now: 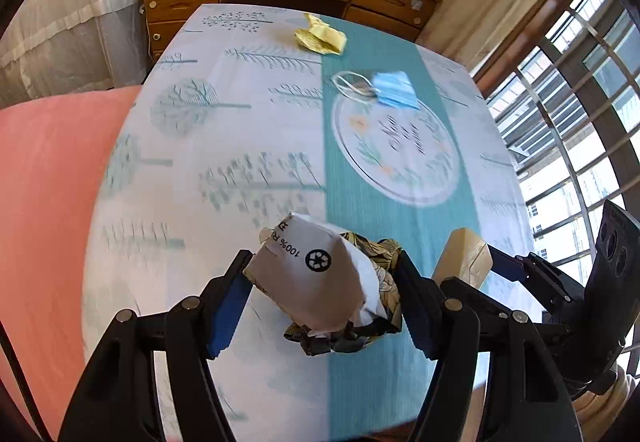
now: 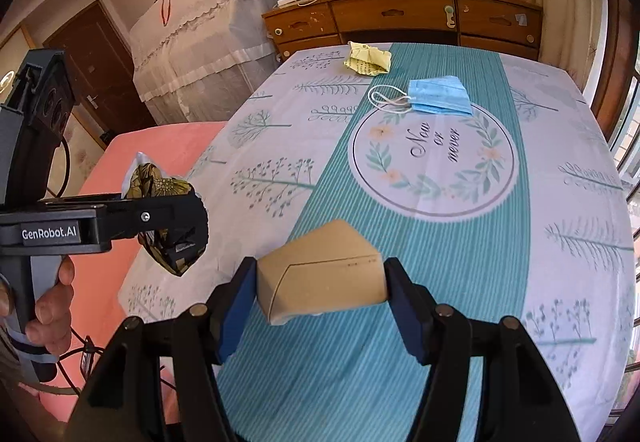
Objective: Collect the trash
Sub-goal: 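Carry the wrapper and beige box with both grippers over the bin and release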
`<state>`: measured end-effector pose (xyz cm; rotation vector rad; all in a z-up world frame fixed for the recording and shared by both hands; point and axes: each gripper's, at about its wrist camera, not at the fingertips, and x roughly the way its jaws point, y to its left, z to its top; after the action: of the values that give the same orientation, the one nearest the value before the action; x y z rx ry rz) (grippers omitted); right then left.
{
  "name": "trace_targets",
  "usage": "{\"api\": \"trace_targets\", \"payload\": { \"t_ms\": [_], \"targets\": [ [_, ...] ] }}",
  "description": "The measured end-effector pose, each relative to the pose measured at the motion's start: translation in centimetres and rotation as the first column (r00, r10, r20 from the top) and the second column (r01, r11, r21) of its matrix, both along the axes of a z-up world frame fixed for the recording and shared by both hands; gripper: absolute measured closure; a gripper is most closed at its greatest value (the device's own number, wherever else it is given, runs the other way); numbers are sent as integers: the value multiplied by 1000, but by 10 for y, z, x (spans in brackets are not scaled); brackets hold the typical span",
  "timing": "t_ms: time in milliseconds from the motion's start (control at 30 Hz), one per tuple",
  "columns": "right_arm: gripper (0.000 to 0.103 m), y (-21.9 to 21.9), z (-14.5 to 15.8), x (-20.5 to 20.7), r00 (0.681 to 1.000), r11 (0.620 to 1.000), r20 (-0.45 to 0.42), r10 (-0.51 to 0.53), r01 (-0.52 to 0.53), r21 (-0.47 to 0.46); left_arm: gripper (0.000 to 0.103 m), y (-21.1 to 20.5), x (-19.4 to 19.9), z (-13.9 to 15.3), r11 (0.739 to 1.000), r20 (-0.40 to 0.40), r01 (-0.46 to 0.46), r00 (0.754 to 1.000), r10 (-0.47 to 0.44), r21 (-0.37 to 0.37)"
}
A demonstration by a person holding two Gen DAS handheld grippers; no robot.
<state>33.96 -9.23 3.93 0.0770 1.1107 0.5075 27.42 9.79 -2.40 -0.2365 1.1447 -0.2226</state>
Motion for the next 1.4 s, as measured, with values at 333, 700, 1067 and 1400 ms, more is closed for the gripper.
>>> {"api": "trace_targets", "payload": {
  "t_ms": [333, 700, 1067, 1400],
  "targets": [
    [39, -47, 16, -127, 996, 997, -51, 75, -74, 26, 36, -63, -157, 9, 1000, -23, -25, 999, 25, 16],
    [39, -67, -11, -217, 978, 999, -206, 22, -14, 43, 36, -91, -233, -8, 997, -115, 43, 993, -37, 56],
    [39, -71, -107, -249, 922, 985, -349, -166, 168, -26, 36, -102, -246, -94, 989, -198, 138, 972, -126, 49],
    [39, -92, -244, -260, 806, 914, -445, -389, 399, -77, 35, -115, -245, -229, 975, -273, 214, 943, -192, 54]
  ]
}}
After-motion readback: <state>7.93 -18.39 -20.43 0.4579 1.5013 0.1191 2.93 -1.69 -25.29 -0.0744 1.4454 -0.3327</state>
